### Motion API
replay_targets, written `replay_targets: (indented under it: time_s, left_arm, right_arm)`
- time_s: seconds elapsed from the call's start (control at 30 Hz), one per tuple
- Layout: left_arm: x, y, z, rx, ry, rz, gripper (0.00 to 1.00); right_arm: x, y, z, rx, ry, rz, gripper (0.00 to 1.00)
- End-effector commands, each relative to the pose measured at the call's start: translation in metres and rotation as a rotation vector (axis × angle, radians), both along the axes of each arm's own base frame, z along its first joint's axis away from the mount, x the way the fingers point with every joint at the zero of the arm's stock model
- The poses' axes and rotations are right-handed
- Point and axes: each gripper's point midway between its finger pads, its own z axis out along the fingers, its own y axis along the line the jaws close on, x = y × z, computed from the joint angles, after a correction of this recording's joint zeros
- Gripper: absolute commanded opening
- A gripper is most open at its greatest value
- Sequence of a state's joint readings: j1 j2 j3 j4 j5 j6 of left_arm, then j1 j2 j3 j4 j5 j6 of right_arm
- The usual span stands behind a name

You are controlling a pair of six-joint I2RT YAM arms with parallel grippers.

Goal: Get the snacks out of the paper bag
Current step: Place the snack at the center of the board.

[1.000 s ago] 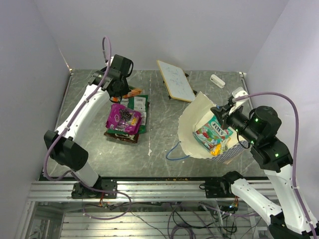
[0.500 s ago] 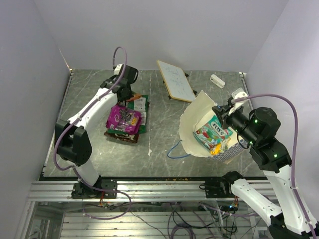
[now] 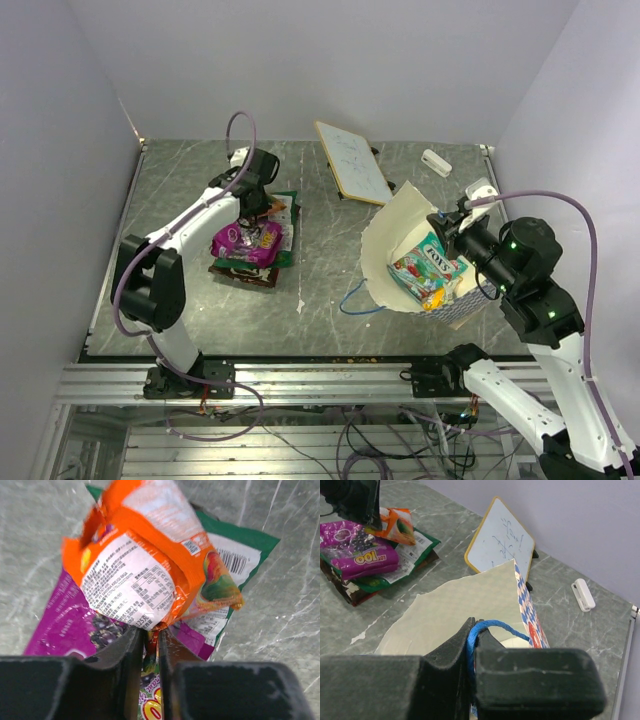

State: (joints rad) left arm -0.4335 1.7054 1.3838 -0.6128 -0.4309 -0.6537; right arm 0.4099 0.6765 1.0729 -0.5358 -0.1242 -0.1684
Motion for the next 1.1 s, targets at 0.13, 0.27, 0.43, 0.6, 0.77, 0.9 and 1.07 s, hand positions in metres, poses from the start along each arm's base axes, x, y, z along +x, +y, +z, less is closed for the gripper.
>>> replay_targets:
  time_s: [0.13,0.27,0.43,0.6,0.77,0.9,1.07]
  left_arm:
    - [-0.026,-0.019,-0.03,-0.166,0.095,0.029,0.43]
    - [-0.029,-0.029,-0.022,-0.232,0.088,0.004,0.56]
    - [-0.026,-0.043,0.009,-0.315,0.023,-0.052,0.64]
    - [-0.026,-0.054,0.034,-0.373,-0.012,-0.104,0.73]
    - [-0.036,-0.055,0.047,-0.404,-0.03,-0.135,0.8]
    - [-0.047,-0.056,0.064,-0.449,-0.062,-0.16,0.86]
    - [-0.065,-0.077,0.078,-0.575,-0.074,-0.271,0.93]
  right_arm:
    - [0.001,0.005,0.006,0.013,-0.017,0.023,0.0]
    - [0.0,0.007,0.004,0.012,-0.016,0.035,0.0]
    - [-0.002,0.008,0.003,0.01,-0.015,0.044,0.0]
    - [-0.003,0.008,-0.001,-0.008,-0.016,0.052,0.0]
    - [0.0,0.007,0.0,-0.035,-0.025,0.053,0.0]
    - [0.001,0.009,0.001,-0.075,-0.031,0.076,0.0]
    - [0.004,0.005,0.007,-0.123,-0.054,0.068,0.0]
